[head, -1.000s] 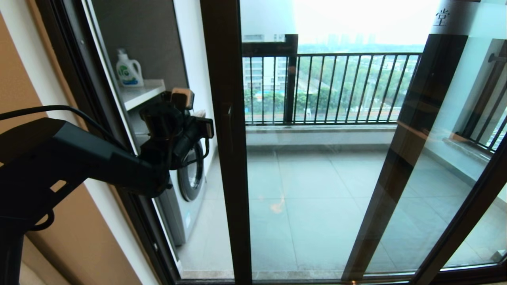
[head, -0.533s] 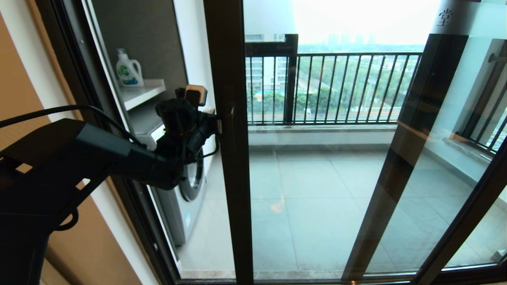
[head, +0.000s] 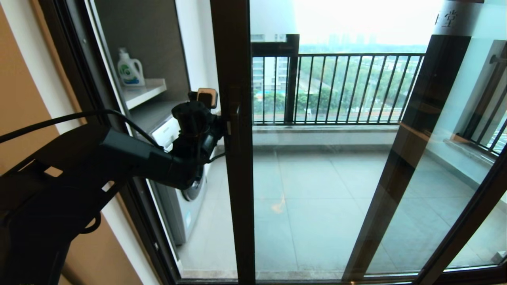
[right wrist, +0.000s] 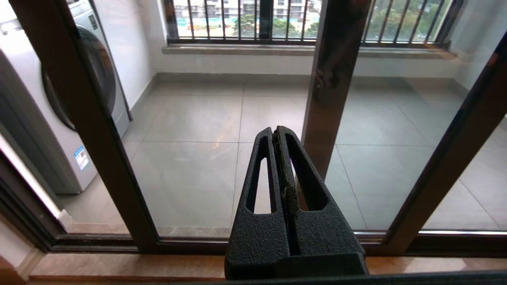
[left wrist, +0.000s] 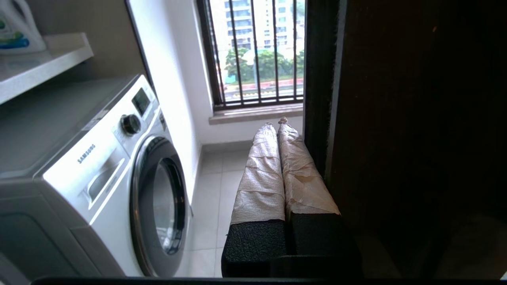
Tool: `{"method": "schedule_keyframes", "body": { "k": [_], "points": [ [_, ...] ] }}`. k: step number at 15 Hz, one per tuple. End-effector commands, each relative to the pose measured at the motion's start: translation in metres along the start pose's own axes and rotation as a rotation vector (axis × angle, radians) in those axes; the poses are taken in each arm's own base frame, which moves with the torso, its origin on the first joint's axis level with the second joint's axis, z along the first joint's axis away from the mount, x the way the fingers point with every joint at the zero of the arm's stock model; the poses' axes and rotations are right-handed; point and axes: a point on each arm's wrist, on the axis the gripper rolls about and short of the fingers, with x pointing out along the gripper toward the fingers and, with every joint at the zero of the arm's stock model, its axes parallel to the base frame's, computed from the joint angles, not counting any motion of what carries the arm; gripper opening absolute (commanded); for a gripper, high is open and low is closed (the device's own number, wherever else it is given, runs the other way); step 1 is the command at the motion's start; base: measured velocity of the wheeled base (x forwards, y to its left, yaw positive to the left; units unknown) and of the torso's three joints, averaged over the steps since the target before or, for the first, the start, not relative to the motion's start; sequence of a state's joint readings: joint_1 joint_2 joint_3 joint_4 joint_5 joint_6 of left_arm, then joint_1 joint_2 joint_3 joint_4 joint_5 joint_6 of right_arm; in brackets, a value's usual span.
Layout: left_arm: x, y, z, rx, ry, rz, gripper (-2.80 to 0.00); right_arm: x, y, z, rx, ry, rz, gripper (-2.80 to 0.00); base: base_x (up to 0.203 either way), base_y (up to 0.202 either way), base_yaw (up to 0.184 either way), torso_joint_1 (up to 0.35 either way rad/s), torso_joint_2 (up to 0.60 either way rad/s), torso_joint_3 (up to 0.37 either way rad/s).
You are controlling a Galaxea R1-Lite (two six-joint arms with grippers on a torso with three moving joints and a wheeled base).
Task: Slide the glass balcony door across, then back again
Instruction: Open the slid door
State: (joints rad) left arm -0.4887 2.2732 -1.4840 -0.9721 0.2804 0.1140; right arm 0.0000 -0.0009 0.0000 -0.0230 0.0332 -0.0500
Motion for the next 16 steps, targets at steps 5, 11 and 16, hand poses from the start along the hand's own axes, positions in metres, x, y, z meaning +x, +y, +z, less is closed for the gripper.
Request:
{"method": "schedule_keyframes", "body": {
  "k": [5,11,16],
  "points": [
    [0.005,-0.031,0.003,-0.016,-0.016,-0.044,-2.80,0.001,0.000,-0.003,0.000,0.008,0.001,-2.80,0.000,0.000,0.000,0.000,0.00,0.000],
    [0.003,-0.056,0.017,-0.032,-0.037,-0.076,-2.80,0.001,0.000,-0.003,0.000,0.008,0.001,-2.80,0.000,0.000,0.000,0.000,0.00,0.000],
    [-0.001,-0.055,0.014,-0.030,-0.017,-0.039,-2.80,0.001,0.000,-0.003,0.000,0.008,0.001,-2.80,0.000,0.000,0.000,0.000,0.00,0.000]
  ]
}}
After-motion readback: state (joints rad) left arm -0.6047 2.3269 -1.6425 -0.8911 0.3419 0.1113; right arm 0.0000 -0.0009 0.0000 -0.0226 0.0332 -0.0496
